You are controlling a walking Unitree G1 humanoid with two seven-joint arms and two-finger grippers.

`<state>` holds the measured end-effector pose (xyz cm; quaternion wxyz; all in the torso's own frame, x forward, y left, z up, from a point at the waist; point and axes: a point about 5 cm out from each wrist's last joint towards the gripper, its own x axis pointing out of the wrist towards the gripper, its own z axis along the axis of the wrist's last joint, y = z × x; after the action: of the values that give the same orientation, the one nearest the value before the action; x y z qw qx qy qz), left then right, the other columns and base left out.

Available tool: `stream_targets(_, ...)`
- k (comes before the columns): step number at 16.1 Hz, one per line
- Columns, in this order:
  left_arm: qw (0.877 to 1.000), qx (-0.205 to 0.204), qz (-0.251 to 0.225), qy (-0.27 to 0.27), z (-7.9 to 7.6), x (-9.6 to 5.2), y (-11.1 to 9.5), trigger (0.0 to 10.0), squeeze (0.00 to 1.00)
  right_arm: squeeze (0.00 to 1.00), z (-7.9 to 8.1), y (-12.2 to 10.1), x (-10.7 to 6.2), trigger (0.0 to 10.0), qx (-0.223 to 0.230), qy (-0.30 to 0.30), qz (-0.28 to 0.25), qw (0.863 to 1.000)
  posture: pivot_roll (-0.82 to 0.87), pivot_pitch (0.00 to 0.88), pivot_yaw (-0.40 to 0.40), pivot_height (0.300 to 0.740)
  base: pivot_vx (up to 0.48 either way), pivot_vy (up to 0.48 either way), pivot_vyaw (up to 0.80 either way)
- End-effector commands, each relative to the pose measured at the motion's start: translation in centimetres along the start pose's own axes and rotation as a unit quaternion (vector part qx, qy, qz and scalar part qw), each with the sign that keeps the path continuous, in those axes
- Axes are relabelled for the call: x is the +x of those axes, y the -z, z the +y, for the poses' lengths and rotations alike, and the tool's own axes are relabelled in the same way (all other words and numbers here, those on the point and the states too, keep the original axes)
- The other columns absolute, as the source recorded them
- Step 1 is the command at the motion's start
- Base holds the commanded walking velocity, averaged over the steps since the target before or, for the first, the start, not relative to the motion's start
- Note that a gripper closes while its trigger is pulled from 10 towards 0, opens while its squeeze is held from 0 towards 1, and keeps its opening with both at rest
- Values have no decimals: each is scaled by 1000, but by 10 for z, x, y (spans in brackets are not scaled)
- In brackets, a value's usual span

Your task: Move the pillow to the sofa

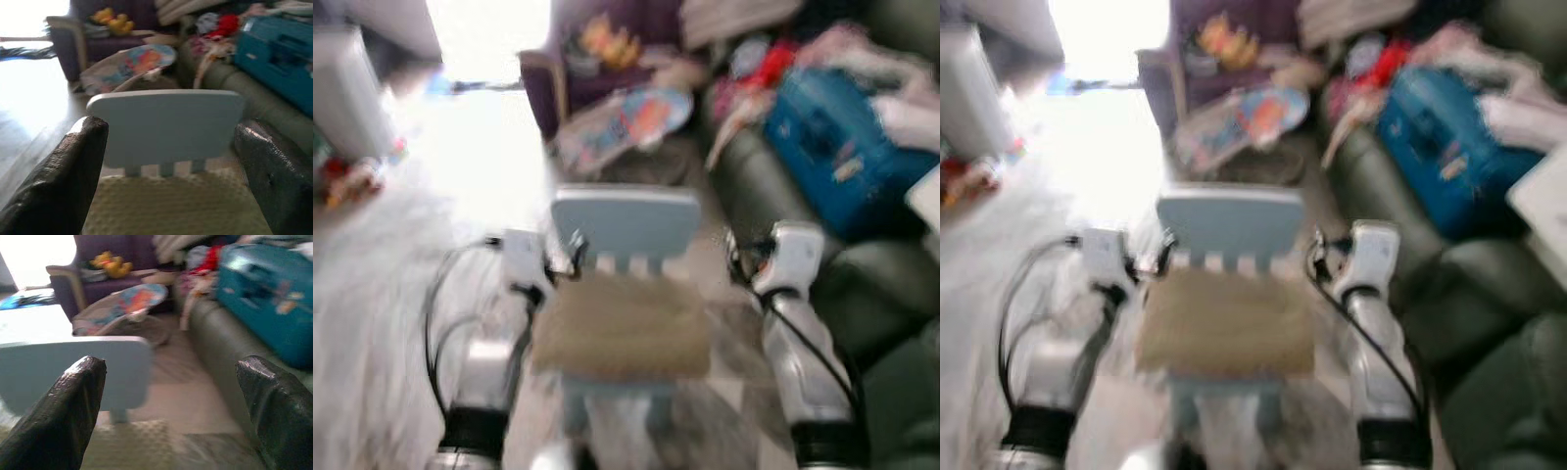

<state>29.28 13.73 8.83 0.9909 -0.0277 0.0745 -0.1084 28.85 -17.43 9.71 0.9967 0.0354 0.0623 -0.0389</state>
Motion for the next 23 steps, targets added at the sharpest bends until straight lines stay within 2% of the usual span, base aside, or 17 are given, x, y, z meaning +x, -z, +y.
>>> stream_targets(1, 1000, 4, -3, -4, 3, 1, -4, 10000, 0, 0, 1, -3, 1, 10000, -1, -1, -5, 1000, -47, 0, -26, 740, 0, 0, 0)
stream_targets(3, 1000, 0, -9, 11, 1, -1, -5, 10000, 0, 0, 1, -2, 1, 10000, -1, -1, -5, 1000, -47, 0, -25, 740, 137, 0, 0)
stream_targets(7, 1000, 8, -4, -4, 2, -1, -5, 10000, 0, 0, 5, -4, 0, 10000, -2, -16, -13, 1000, -46, 0, -24, 740, 67, 0, 0)
stream_targets(19, 999, 28, -1, -27, 8, 0, -5, 10000, 0, 0, 14, -9, 0, 10000, 10, -53, -31, 998, -43, 0, -26, 740, 0, 0, 670)
stream_targets(23, 999, 24, 0, -32, 9, 0, -4, 10000, 0, 0, 14, -9, 1, 10000, 4, -51, -29, 998, -42, 0, -31, 740, 0, 0, 109)
